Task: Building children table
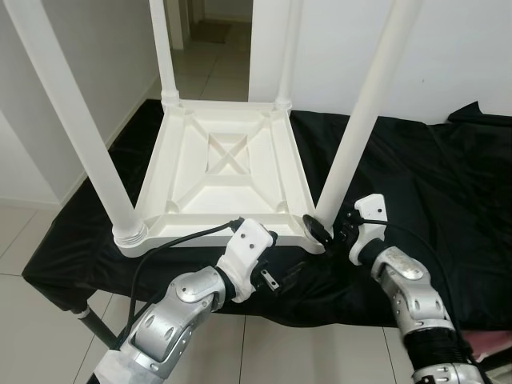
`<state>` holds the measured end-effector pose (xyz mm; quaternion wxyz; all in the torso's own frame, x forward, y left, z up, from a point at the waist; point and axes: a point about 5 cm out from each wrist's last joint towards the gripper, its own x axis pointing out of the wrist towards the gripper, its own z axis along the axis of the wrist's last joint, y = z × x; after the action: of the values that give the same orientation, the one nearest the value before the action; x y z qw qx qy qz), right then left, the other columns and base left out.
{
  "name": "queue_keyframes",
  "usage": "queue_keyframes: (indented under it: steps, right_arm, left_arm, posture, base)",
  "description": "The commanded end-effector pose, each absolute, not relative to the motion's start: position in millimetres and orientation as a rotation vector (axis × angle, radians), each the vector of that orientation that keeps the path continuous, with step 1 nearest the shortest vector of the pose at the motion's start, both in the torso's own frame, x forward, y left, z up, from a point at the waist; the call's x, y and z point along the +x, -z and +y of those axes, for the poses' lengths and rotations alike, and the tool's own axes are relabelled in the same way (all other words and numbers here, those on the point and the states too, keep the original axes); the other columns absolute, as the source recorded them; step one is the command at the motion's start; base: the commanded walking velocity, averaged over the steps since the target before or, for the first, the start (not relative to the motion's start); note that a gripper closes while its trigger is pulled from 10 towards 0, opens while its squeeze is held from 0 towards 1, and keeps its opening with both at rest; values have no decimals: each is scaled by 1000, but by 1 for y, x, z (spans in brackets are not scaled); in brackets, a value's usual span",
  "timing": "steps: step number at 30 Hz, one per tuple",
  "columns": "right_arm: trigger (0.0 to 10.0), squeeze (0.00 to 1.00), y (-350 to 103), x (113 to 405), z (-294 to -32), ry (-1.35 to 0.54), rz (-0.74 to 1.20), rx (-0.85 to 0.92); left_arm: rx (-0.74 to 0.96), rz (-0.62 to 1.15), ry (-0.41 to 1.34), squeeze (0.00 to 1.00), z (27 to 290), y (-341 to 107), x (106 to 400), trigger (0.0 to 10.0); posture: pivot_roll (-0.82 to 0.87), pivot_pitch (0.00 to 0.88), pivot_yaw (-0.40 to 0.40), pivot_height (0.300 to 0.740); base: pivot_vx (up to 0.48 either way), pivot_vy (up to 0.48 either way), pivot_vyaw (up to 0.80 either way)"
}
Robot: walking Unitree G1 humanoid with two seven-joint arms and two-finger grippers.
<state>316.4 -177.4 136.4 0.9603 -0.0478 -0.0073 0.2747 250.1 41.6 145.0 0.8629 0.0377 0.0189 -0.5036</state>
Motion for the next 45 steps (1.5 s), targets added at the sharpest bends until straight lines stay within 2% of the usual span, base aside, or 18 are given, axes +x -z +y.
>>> queue_keyframes:
  steps: [1,9,10,14,15,16,17,27,28,29,30,35,37,45]
  right_arm:
    - [10000,0,-136,320,-174,-599,-7,-107]
    - [10000,0,-134,335,-161,-705,22,-157]
    - [7020,0,-132,337,-159,-719,28,-165]
    - [7020,0,-131,339,-158,-726,32,-170]
    - [667,0,-130,339,-158,-733,40,-174]
    - [667,0,-130,339,-158,-733,40,-174]
    - [0,0,-127,339,-160,-742,49,-176]
    - [0,0,-116,334,-176,-714,81,-134]
    - [7765,0,-116,333,-177,-703,81,-129]
    - [7765,0,-116,333,-177,-703,81,-129]
    - [10000,0,-116,333,-179,-687,75,-121]
    - [10000,0,-117,331,-182,-638,59,-83]
    - [10000,0,-119,329,-182,-515,37,-59]
    - [10000,0,-123,321,-176,-273,19,-16]
  left_arm:
    - [97,48,1100,0,40,-144,249,10000]
    - [101,44,1100,0,41,-145,250,10000]
    - [101,44,1100,0,40,-145,250,10000]
    - [102,44,1100,0,40,-145,250,10000]
    - [101,43,1100,0,40,-146,250,10000]
    - [101,43,1100,0,40,-146,250,10000]
    - [102,43,1098,0,40,-146,250,10000]
    - [98,44,1098,0,39,-146,250,10000]
    - [97,43,1100,0,39,-146,251,10000]
    - [97,43,1100,0,39,-146,251,10000]
    - [97,43,1101,0,39,-146,251,10000]
    - [98,41,1104,0,38,-146,252,10000]
    - [98,40,1107,0,38,-145,253,10000]
    - [97,28,1086,0,38,-145,254,10000]
  posture:
    - [-15,0,-9,740]
    - [-2,0,-9,740]
    - [0,0,-8,740]
    - [3,0,-8,740]
    - [7,0,-11,740]
    - [7,0,-11,740]
    - [7,0,-12,740]
    - [-4,0,-7,740]
    - [-12,0,-4,740]
    - [-12,0,-4,740]
    - [-16,0,0,740]
    - [-29,0,2,740]
    - [-37,0,0,740]
    - [-36,0,-11,740]
  base:
    - [0,0,0]
    - [0,0,0]
    - [0,0,0]
    - [0,0,0]
    - [0,0,0]
    - [0,0,0]
    - [0,0,0]
    - [0,0,0]
    - [0,0,0]
    - [0,0,0]
    - [0,0,0]
    - [0,0,0]
    - [0,0,0]
    - [0,0,0]
